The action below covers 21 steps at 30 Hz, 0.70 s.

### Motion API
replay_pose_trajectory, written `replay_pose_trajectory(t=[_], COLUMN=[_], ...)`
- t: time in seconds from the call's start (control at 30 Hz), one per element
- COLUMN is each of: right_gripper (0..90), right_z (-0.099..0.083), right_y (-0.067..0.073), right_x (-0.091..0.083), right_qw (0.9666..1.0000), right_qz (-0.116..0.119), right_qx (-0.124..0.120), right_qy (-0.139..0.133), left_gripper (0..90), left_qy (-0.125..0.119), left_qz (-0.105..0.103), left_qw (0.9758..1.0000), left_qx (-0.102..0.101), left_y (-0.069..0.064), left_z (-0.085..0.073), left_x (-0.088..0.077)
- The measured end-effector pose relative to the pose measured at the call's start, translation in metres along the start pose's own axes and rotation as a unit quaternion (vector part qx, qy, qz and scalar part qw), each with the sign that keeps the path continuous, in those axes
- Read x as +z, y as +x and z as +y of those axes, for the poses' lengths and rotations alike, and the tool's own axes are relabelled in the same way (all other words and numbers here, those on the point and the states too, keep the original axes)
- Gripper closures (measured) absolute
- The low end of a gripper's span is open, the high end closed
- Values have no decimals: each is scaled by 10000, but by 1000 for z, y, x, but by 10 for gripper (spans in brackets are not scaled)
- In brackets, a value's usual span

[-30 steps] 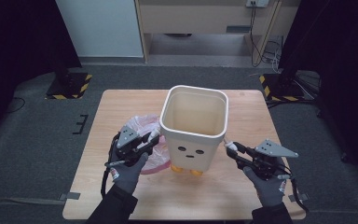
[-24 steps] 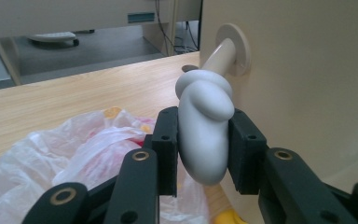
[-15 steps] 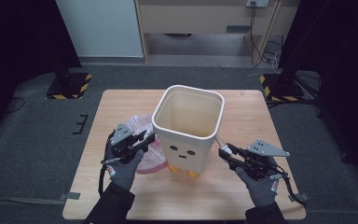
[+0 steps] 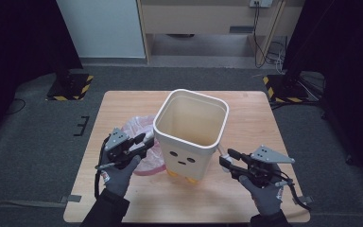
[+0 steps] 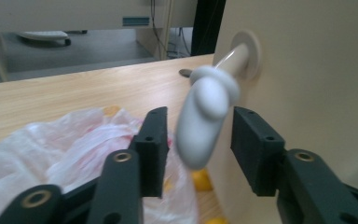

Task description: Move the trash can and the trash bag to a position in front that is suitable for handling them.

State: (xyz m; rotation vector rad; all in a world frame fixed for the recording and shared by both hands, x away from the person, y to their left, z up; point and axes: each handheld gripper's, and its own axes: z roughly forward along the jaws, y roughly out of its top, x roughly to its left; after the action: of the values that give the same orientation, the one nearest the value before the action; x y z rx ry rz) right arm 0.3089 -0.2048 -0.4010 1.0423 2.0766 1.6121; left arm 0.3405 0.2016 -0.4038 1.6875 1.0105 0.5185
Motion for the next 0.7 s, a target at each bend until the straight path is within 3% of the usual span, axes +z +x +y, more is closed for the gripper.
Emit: replay_pose_trajectory(t=[0.03,0.17,0.2,0.3,0.33,0.4,0.43,0.47,0.5,0.53,0.63,0.7], right_gripper=[522,440,430,417,398,393,391,391,391,391,390,389], right_z=[0,7,7,5,1,-1,-9,-9,-19,-19,-40,-45], right_y=[0,-11,-14,-22,-30,-34,-44,-44,-54,-54,-69,-72], right_x=[0,-16,-19,-22,-22,-22,-19,-19,-16,-16,-10,-9], right_qw=[10000,9987,9980,9967,9951,9945,9930,9930,9913,9913,9891,9887], right_qz=[0,-176,-272,-469,-675,-783,-1020,-1020,-1211,-1211,-1461,-1497], right_qx=[0,78,94,114,165,177,145,145,152,152,93,79], right_qy=[0,-479,-560,-646,-699,-678,-583,-583,-483,-483,-162,-97], left_gripper=[497,435,420,398,376,368,360,360,351,346,345,346], left_qy=[0,31,143,231,373,439,484,496,572,572,729,794], left_qz=[0,184,432,618,762,820,868,910,1082,1082,1317,1464], left_qw=[10000,9998,9989,9977,9961,9953,9946,9942,9916,9916,9865,9835], left_qx=[0,61,137,165,258,282,286,279,429,429,649,703], left_y=[0,13,21,28,32,33,34,35,36,36,38,41], left_z=[0,-21,-33,-45,-54,-57,-60,-63,-69,-69,-78,-84], left_x=[0,-13,-14,-11,-3,2,6,11,21,21,31,32])
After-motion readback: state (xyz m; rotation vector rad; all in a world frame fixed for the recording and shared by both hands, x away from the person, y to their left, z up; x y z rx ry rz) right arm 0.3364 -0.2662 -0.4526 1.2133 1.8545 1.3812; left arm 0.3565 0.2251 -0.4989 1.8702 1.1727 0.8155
